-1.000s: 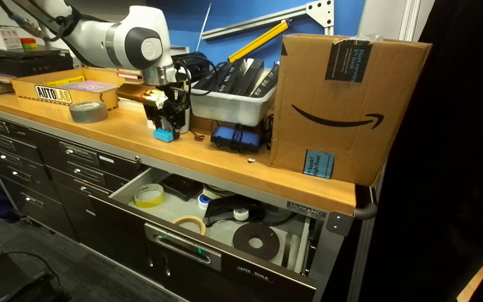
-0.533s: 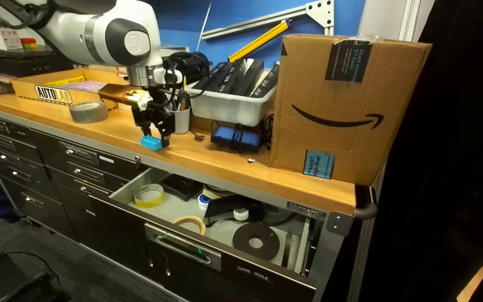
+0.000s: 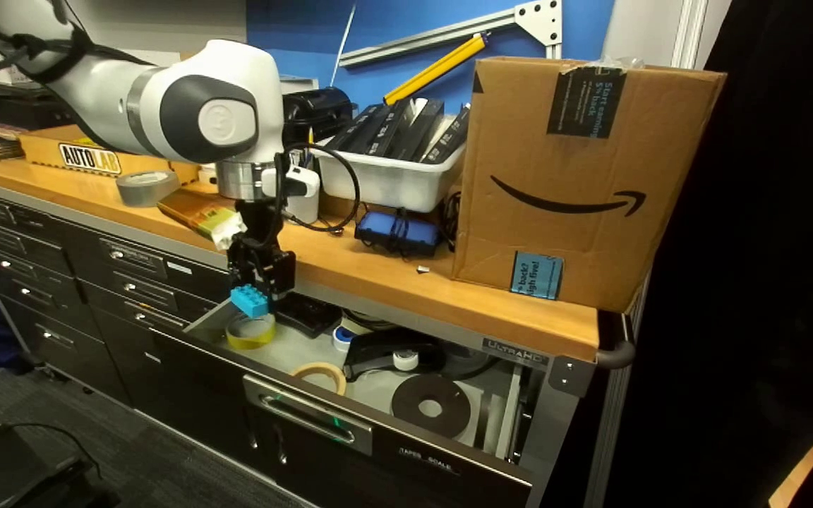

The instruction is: Put the blue object in the drawer and close it

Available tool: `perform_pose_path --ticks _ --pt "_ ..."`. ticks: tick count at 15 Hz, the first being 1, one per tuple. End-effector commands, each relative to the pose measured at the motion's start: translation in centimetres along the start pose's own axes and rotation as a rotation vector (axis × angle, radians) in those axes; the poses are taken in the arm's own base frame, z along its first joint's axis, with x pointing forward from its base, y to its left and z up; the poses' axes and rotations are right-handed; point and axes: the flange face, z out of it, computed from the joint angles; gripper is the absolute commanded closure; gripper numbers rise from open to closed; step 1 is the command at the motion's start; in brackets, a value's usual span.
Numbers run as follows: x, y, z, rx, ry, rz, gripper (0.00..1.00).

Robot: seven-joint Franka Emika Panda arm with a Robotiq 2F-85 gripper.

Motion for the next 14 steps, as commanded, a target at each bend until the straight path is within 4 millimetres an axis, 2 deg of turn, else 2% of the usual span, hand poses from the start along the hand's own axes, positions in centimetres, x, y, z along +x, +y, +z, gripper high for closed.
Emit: perform_pose_path --ticks 1,7,8,10,14 --pt "0.6 0.7 1.0 0.060 0.102 0.081 0.54" --pt "2.2 0.0 1.0 0.109 0.187 0.095 0.54" --pt "2.1 0.0 1.2 0.105 0.176 0.093 0.07" --pt "1.2 0.1 1.3 0.097 0.143 0.071 0.01" --pt "-2.2 1.7 0.8 0.106 0.080 0.030 0.00"
